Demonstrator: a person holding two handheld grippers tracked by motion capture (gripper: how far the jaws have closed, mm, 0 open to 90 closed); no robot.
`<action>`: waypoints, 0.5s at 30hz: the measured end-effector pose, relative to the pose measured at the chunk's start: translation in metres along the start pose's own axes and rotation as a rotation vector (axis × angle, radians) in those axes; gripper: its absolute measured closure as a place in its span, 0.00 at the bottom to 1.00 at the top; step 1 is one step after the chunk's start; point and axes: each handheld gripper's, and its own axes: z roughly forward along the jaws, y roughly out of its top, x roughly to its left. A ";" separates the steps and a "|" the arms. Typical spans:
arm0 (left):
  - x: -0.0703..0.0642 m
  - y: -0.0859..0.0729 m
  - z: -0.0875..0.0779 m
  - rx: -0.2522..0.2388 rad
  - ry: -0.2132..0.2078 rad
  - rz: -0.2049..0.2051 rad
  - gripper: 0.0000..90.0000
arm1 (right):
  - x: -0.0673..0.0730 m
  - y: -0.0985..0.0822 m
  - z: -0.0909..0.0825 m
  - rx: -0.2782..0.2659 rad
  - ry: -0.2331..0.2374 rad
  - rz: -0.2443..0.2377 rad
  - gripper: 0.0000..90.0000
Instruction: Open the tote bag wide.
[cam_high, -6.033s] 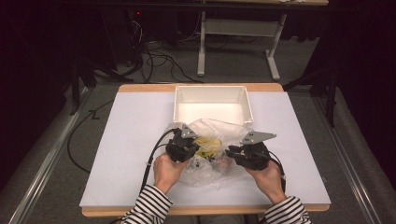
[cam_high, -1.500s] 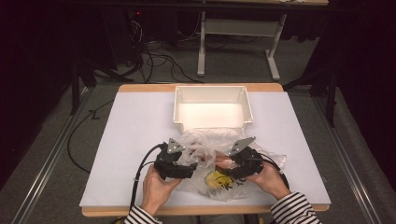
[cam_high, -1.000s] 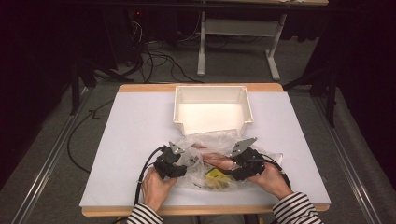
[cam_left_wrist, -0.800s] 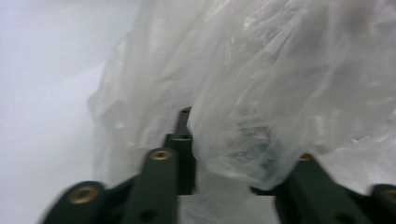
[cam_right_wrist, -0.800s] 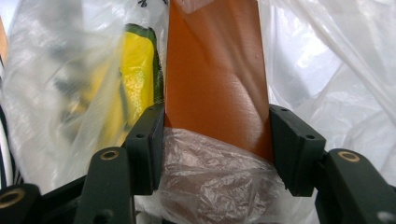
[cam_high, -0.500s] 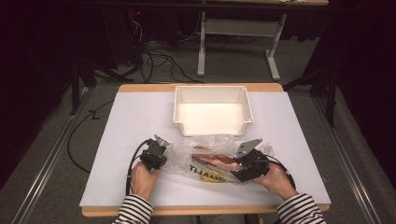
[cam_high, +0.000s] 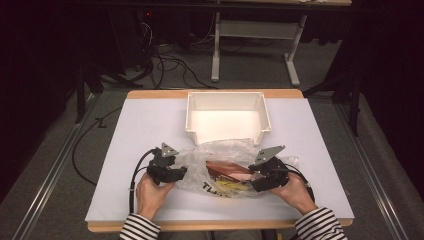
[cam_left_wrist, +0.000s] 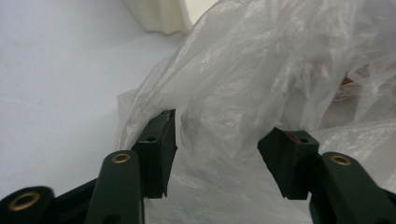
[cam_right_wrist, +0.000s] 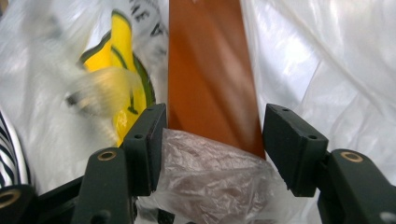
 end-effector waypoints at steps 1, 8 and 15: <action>-0.001 0.002 -0.004 -0.009 -0.010 0.000 0.51 | -0.001 0.001 -0.002 -0.019 -0.001 0.003 0.47; -0.009 0.012 -0.024 -0.054 -0.040 0.010 0.45 | -0.002 0.010 -0.017 -0.089 -0.030 0.041 0.72; -0.020 0.022 -0.044 -0.104 -0.064 0.034 0.44 | -0.007 0.020 -0.020 -0.107 -0.072 0.066 0.89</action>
